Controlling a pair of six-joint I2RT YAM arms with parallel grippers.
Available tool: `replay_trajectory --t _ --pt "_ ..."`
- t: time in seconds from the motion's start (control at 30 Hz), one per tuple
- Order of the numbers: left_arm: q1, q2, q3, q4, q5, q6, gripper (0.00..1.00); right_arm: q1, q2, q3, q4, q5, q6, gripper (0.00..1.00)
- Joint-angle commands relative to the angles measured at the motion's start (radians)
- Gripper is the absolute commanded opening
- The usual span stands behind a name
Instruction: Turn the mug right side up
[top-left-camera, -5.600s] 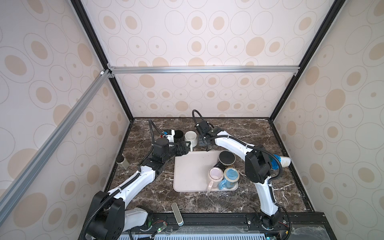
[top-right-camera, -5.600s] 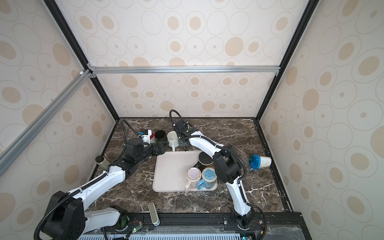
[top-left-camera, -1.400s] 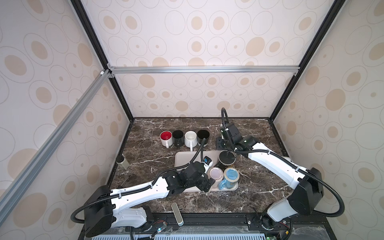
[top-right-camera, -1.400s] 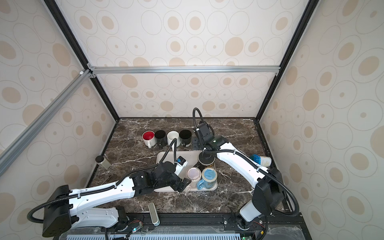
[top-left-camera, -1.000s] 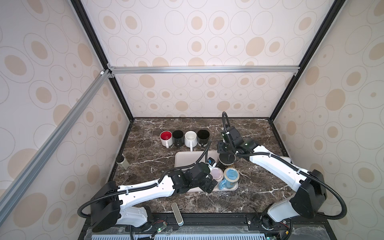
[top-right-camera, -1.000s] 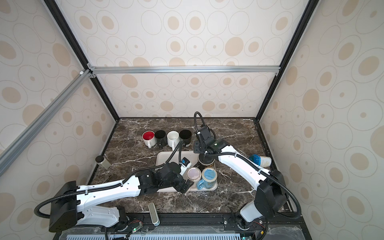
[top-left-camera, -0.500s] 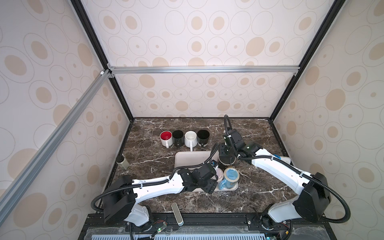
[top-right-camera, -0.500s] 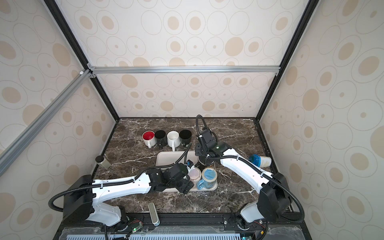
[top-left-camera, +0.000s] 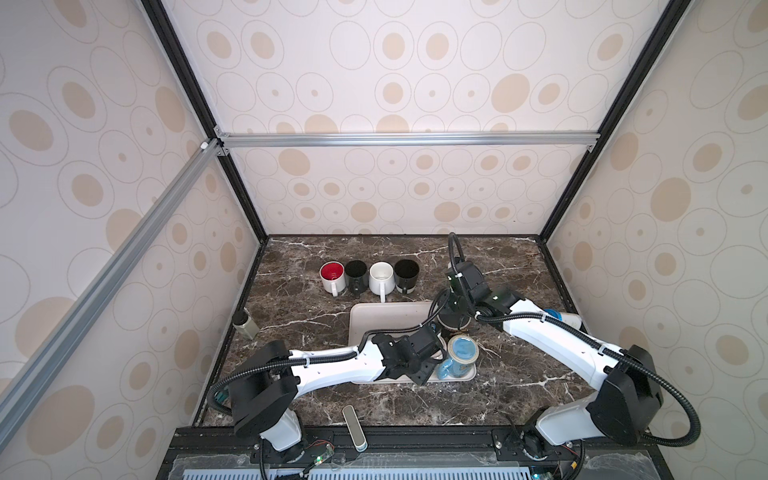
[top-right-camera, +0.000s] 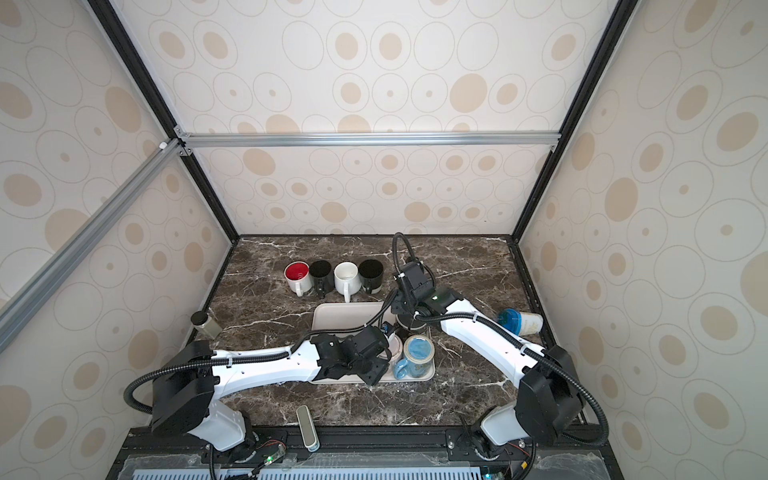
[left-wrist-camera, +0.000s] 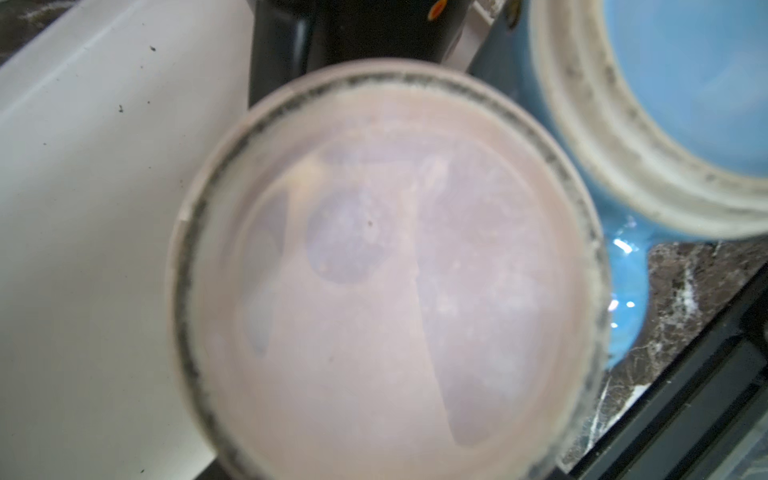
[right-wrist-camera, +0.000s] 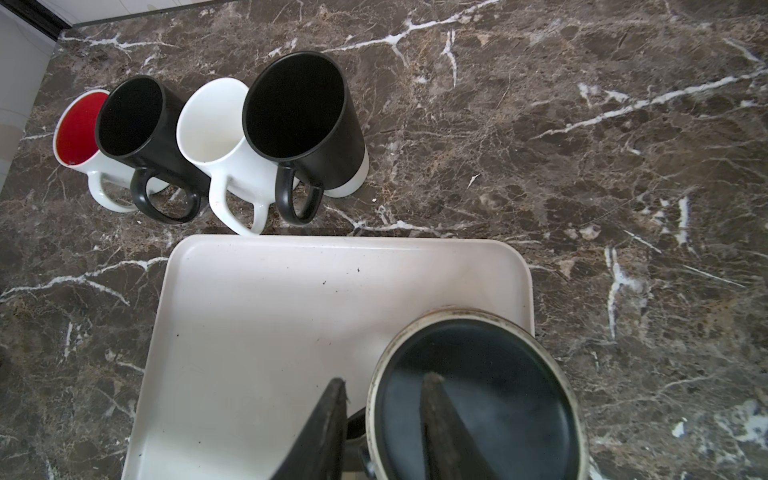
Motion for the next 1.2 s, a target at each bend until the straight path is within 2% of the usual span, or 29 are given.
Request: replay_trajectory --t 0.0,0.27,0.63,0.8,1.0,1.17 --pt "-0.004 0.006 0.039 -0.041 -0.046 -0.014 0.59 -0.003 -0.029 -0.015 0.007 0.012 0.013 0.33" --pt "-0.002 -0.012 0.037 -0.030 -0.076 -0.020 0.47 -0.003 -0.036 -0.020 0.011 0.013 0.018 0.32" --pt "0.004 -0.044 0.034 -0.015 -0.099 -0.011 0.39 -0.002 -0.032 -0.013 0.009 0.000 0.028 0.32" --pt "0.011 -0.050 0.033 -0.014 -0.101 0.000 0.26 -0.003 -0.023 -0.005 0.004 -0.009 0.031 0.31" --pt "0.013 -0.045 0.024 -0.002 -0.078 0.008 0.17 -0.003 -0.009 0.010 0.005 -0.023 0.030 0.31" --pt "0.014 -0.035 0.019 0.000 -0.068 0.015 0.18 -0.003 0.000 0.021 0.003 -0.026 0.029 0.31"
